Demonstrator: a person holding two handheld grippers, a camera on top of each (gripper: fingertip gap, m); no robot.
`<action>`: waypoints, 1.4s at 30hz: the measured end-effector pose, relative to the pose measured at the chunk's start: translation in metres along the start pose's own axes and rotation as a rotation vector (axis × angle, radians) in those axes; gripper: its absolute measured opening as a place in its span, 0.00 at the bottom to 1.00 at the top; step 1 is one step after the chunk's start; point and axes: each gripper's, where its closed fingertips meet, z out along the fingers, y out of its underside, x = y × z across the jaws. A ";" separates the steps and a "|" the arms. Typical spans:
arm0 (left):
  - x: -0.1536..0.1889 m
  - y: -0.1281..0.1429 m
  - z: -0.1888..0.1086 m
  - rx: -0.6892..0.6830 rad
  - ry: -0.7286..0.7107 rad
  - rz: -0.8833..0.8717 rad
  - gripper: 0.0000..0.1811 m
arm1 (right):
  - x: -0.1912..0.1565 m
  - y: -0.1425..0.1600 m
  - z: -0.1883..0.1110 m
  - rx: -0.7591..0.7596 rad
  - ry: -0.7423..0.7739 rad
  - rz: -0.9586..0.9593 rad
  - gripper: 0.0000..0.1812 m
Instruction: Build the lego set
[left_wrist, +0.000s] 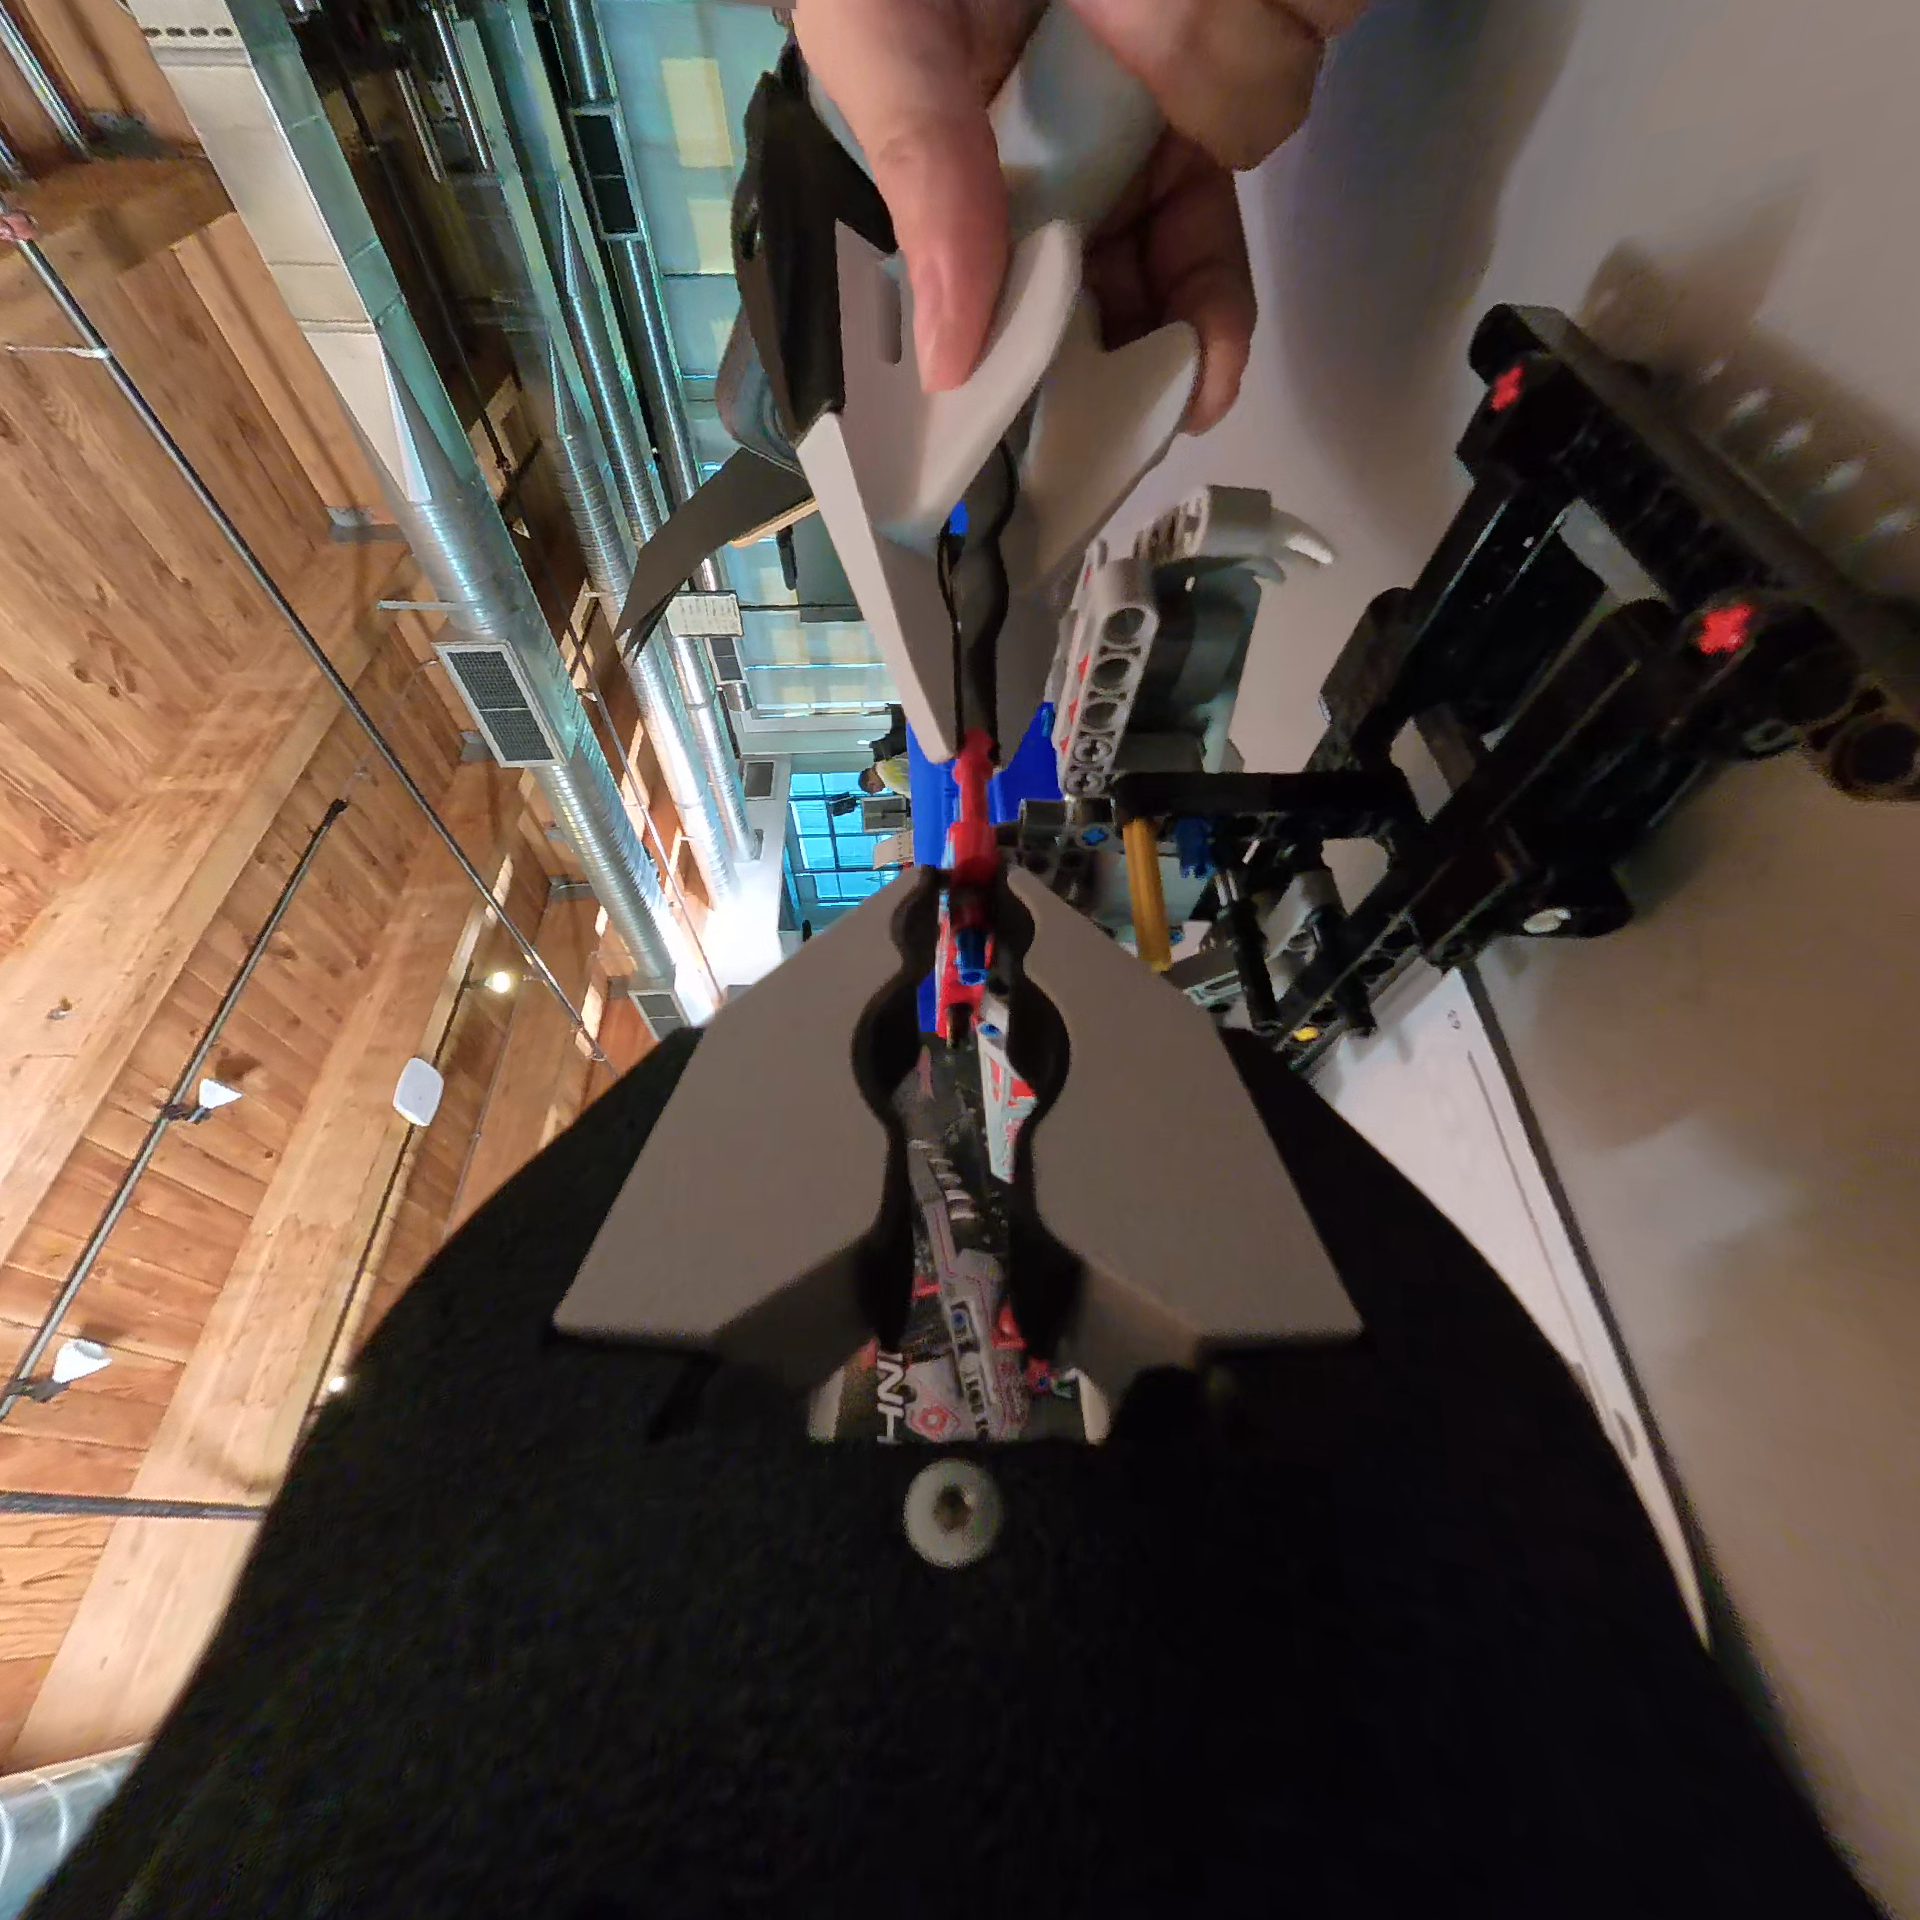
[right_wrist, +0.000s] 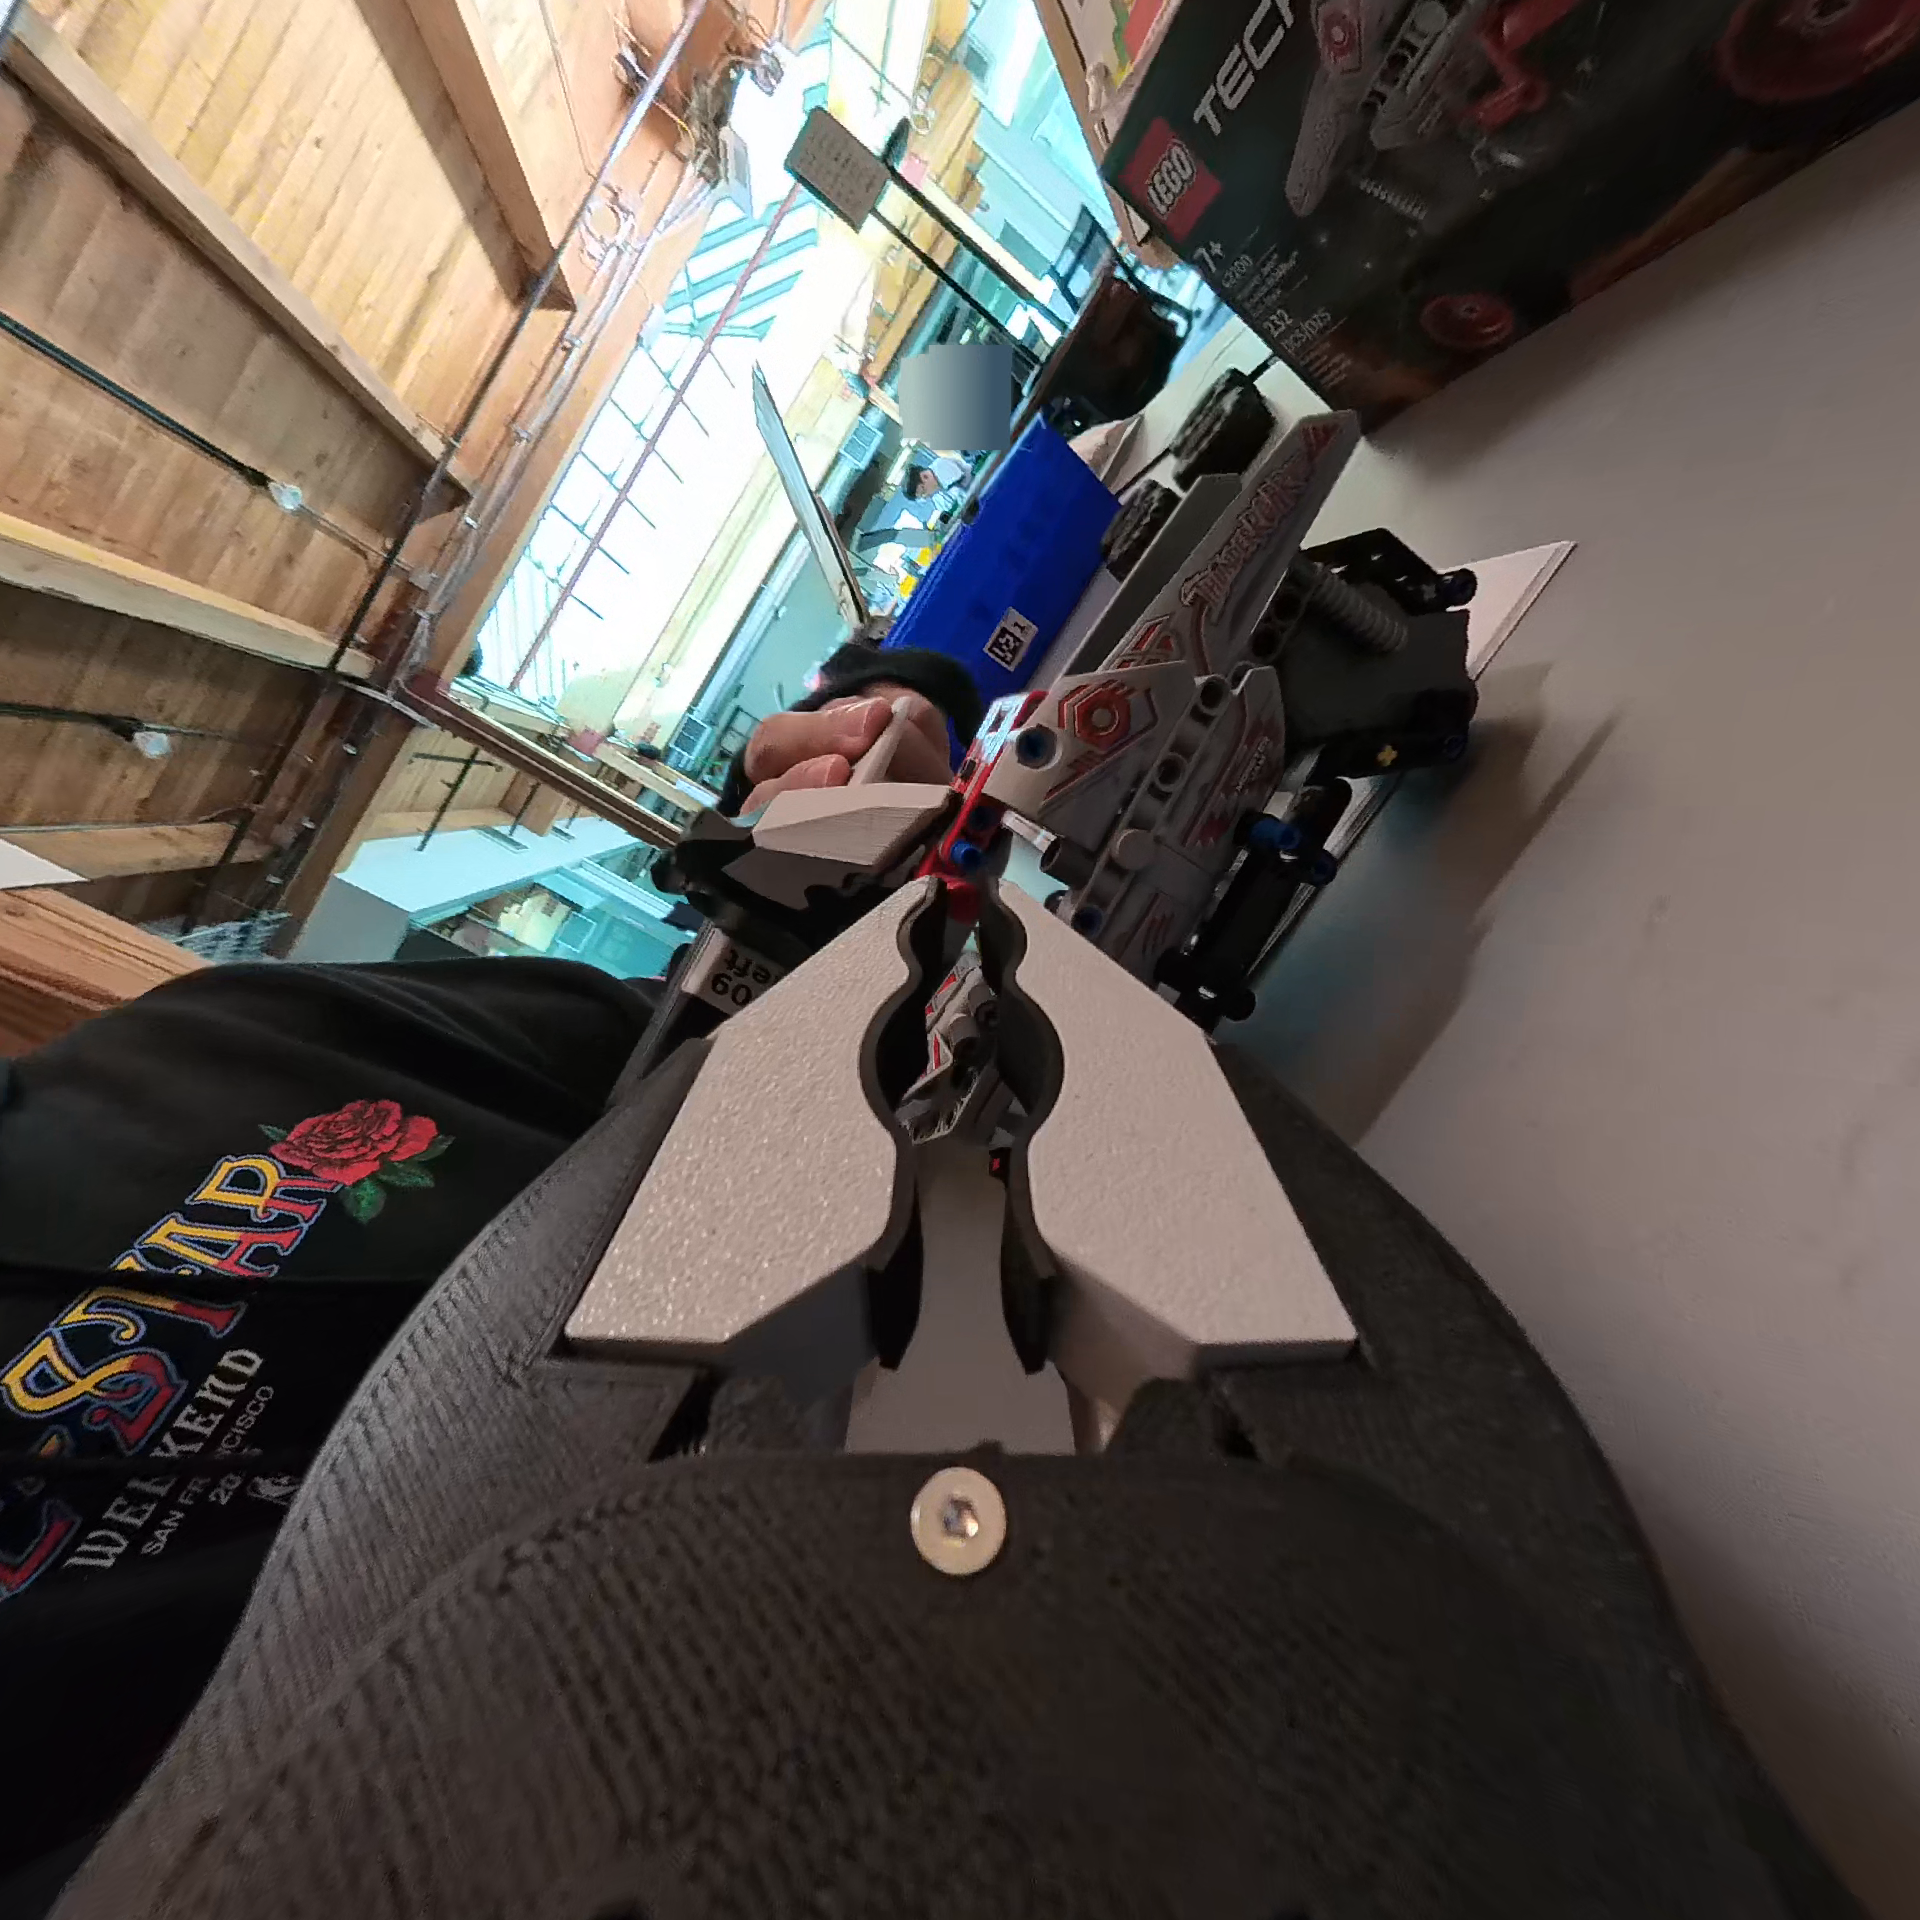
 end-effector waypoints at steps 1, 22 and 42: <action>0.000 -0.001 0.000 0.002 -0.006 0.005 0.04 | 0.000 0.000 0.000 0.002 -0.015 0.002 0.03; 0.004 0.010 -0.010 0.021 -0.060 -0.026 0.03 | 0.005 -0.003 0.003 0.098 0.004 -0.006 0.03; 0.005 0.010 -0.004 0.003 -0.044 -0.080 0.04 | 0.003 -0.003 -0.002 0.166 0.172 -0.205 0.02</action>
